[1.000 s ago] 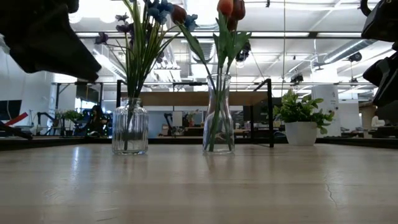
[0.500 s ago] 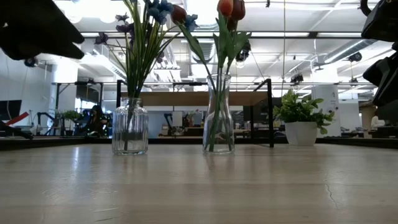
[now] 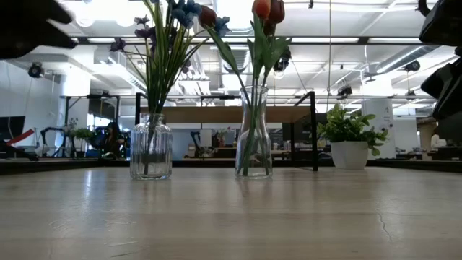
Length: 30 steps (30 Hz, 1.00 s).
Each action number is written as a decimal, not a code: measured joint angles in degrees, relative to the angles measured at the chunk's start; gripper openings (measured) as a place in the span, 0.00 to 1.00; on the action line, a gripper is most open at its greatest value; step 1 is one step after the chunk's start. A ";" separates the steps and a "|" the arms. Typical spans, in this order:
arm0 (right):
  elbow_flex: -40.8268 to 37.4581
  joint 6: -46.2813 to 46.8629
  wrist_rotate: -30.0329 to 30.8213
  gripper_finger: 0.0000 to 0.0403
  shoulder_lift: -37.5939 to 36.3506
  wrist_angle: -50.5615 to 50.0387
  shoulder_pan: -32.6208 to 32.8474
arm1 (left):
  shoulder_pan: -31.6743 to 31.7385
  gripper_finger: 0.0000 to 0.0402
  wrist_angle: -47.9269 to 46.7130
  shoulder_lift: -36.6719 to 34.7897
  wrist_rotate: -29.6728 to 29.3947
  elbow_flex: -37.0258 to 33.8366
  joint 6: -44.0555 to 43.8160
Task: Pick and place flowers into a vace then onto a shelf
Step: Put the right transparent vase with tulips on the shelf
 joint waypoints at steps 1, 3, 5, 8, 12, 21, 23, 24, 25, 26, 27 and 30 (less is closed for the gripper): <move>0.00 0.00 0.00 0.14 -0.01 0.43 0.00 | -0.77 0.36 -0.54 0.53 0.04 -0.25 -2.34; 0.00 -0.18 -0.02 0.14 0.00 1.40 0.00 | -2.43 0.36 -2.82 1.62 0.04 -0.48 -7.75; 0.00 -0.57 0.04 0.14 -0.02 1.68 -0.02 | -4.01 0.36 -5.71 3.14 -0.03 -0.68 -13.18; 0.00 -0.88 1.82 0.14 -0.02 1.70 -0.09 | -6.15 0.36 -11.39 5.40 -0.20 -0.82 -20.85; 0.00 1.54 7.91 0.14 -0.02 3.65 -0.80 | -9.55 0.36 -22.98 7.29 0.11 -0.95 -33.18; 0.00 3.89 17.89 0.14 0.00 13.39 -7.17 | -12.38 0.36 -41.59 6.78 3.87 -2.78 -48.21; 0.00 3.89 17.90 0.14 0.00 15.74 -9.35 | -12.55 0.36 -41.75 5.79 3.69 -3.46 -48.05; 0.00 3.87 17.90 0.14 0.00 17.17 -10.38 | -12.67 0.36 -41.42 5.38 3.08 -3.77 -48.01; 0.00 3.79 17.90 0.14 0.00 18.62 -11.38 | -12.87 0.36 -41.40 4.92 1.87 -4.09 -47.99; 0.00 3.26 17.89 0.14 0.00 20.00 -12.38 | -12.98 0.36 -41.32 4.47 0.43 -4.28 -47.97; 0.00 2.27 17.85 0.14 0.00 21.38 -13.24 | -12.96 0.36 -40.89 4.09 -1.41 -4.38 -47.97; 0.02 -1.89 17.57 0.14 0.00 24.39 -15.49 | -12.96 0.36 -38.82 3.86 -6.76 -5.11 -48.11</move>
